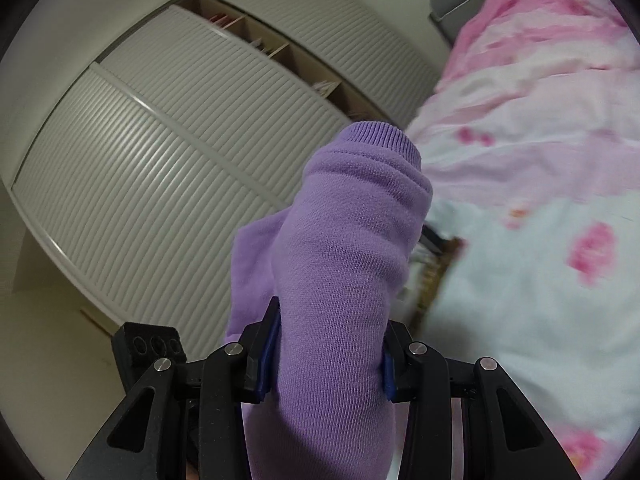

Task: Fold small clothes
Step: 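Lift the bundle with both tools and carry it toward the clothes stack, then lower the bundle onto the red folded clothes and open both tools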

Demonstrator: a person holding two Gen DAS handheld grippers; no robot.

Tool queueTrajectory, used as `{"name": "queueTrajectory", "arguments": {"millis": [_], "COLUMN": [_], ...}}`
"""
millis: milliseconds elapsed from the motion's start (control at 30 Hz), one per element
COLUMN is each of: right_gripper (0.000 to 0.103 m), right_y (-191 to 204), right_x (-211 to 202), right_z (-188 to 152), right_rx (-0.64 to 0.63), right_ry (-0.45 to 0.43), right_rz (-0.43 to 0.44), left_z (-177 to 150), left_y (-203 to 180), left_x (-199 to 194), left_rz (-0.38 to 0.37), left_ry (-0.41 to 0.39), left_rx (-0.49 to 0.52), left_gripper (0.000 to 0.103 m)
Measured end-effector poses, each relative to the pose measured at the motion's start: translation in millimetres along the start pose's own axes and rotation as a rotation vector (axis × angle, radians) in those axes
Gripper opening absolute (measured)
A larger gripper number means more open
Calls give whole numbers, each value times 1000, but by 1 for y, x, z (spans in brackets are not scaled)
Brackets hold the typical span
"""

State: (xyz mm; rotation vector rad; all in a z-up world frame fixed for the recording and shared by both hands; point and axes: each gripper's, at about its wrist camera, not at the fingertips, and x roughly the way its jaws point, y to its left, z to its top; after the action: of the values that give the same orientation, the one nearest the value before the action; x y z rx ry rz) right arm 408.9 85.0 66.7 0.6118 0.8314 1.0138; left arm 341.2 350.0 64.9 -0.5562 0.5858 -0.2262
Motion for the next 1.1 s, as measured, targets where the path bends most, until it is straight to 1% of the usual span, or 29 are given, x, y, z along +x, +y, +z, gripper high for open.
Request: {"name": "queueTrajectory", "arguments": {"millis": [100, 167, 200, 300, 367, 467, 600, 700, 733, 833, 933, 967, 1000, 1033, 1067, 1100], "right_gripper": [42, 42, 42, 42, 42, 42, 42, 42, 42, 42, 47, 51, 59, 64, 75, 82], "right_y": [27, 37, 41, 42, 36, 14, -32, -46, -48, -47, -42, -37, -32, -26, -20, -13], "right_x": [55, 79, 93, 130, 150, 178, 207, 218, 218, 218, 213, 211, 207, 204, 200, 193], "right_z": [21, 30, 35, 39, 38, 27, 6, 0, -1, 1, 4, 6, 8, 11, 12, 14], "right_rx": [-11, -7, -1, 30, 49, 96, 181, 205, 199, 180, 186, 177, 156, 131, 107, 80], "right_ry": [4, 0, -5, -13, -10, 1, 39, 41, 35, 32, 49, 54, 57, 56, 48, 27], "right_rz": [39, 56, 63, 70, 61, 31, -43, -46, -48, -58, -54, -64, -85, -114, -143, -178], "left_z": [42, 73, 89, 117, 122, 122, 110, 98, 96, 89, 91, 93, 95, 98, 100, 102], "left_y": [27, 48, 58, 84, 102, 135, 176, 186, 188, 193, 191, 185, 178, 175, 170, 166], "left_x": [-13, -18, -19, -14, -6, 18, 61, 71, 68, 73, 69, 63, 58, 54, 50, 43], "left_rz": [35, 54, 67, 104, 117, 119, 133, 136, 130, 115, 105, 113, 134, 147, 156, 162], "left_ry": [-24, -35, -36, -31, -16, 33, 104, 107, 106, 98, 78, 70, 60, 51, 43, 35], "left_rx": [4, 7, 17, 49, 52, 47, 0, -5, -4, -5, -7, 1, 20, 35, 45, 52], "left_gripper": [43, 43, 43, 43, 43, 43, 43, 46, 46, 50, 56, 63, 68, 69, 70, 71]}}
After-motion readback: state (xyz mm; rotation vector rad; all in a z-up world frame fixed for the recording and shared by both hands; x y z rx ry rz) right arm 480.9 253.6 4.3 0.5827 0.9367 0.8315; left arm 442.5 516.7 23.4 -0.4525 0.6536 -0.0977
